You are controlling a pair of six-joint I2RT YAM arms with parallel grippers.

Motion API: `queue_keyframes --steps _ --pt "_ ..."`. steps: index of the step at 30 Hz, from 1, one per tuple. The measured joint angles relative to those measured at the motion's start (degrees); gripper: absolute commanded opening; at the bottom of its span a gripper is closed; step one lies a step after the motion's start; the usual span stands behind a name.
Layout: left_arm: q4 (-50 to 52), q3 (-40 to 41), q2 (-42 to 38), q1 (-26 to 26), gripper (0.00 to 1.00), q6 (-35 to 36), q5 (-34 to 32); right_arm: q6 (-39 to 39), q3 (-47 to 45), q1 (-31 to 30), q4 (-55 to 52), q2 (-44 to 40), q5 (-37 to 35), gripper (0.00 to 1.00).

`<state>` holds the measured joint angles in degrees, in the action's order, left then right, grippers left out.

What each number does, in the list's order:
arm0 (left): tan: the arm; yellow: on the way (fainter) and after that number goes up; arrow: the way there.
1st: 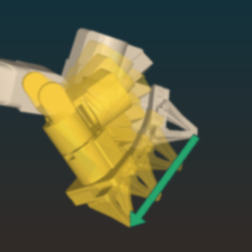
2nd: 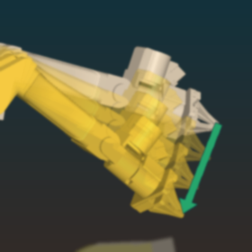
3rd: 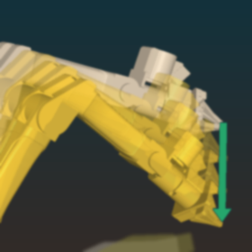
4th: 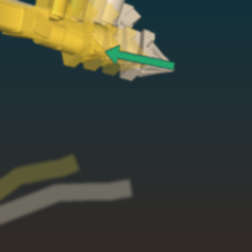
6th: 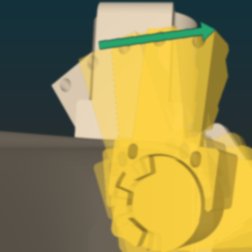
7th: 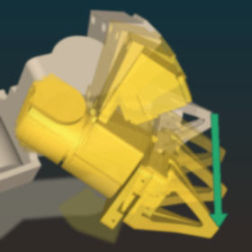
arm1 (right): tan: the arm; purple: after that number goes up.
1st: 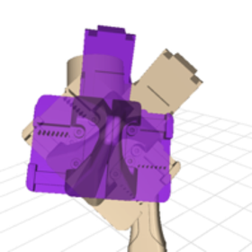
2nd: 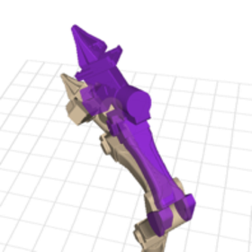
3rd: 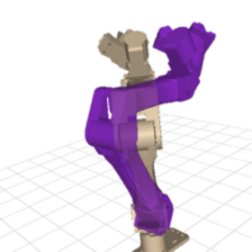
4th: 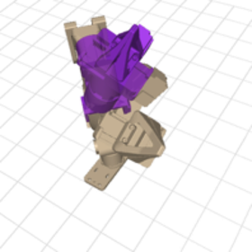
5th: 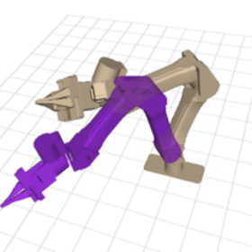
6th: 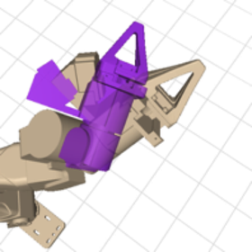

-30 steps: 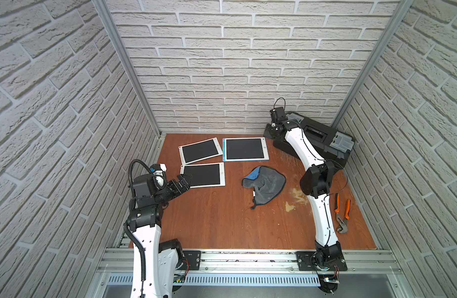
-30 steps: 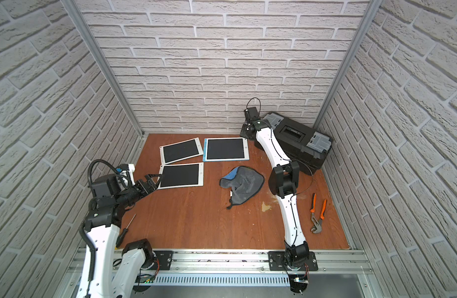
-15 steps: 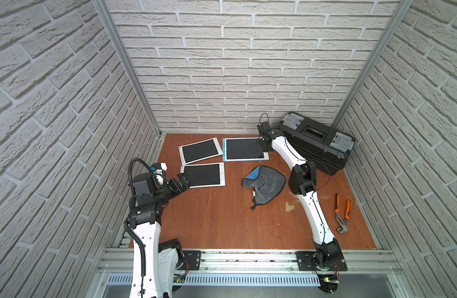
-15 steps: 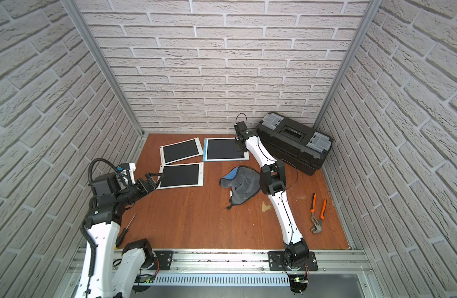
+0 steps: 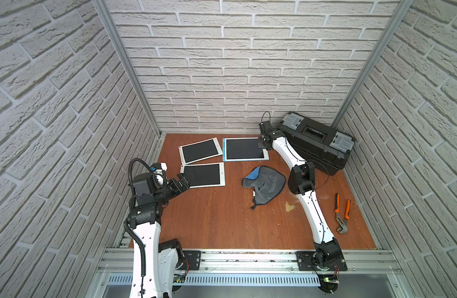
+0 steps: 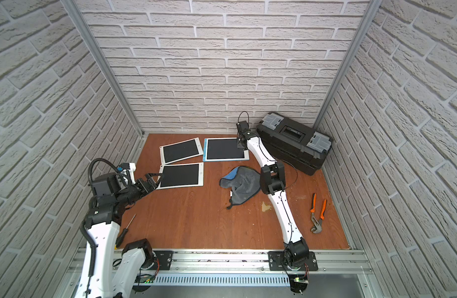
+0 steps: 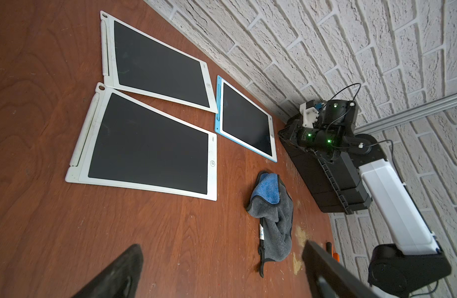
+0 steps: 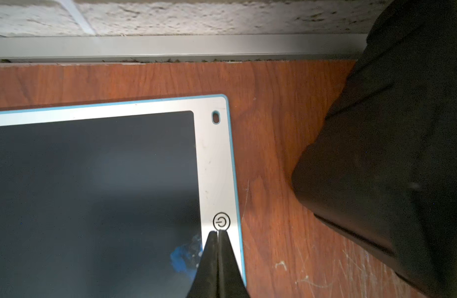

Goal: Wipe the drawing tablet
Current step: Press the button on the drawing tablet.

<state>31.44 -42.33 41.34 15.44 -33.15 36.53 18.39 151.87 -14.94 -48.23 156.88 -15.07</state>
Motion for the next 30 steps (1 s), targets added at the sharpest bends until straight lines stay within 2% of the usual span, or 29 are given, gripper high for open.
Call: queue_keyframes --steps 9,30 --pt "0.0 0.0 0.0 0.0 0.98 0.0 0.0 0.9 0.9 1.5 0.0 2.0 3.6 0.02" --pt "0.0 0.0 0.0 0.0 0.98 0.0 0.5 0.3 0.9 1.6 1.2 2.0 5.0 0.02"
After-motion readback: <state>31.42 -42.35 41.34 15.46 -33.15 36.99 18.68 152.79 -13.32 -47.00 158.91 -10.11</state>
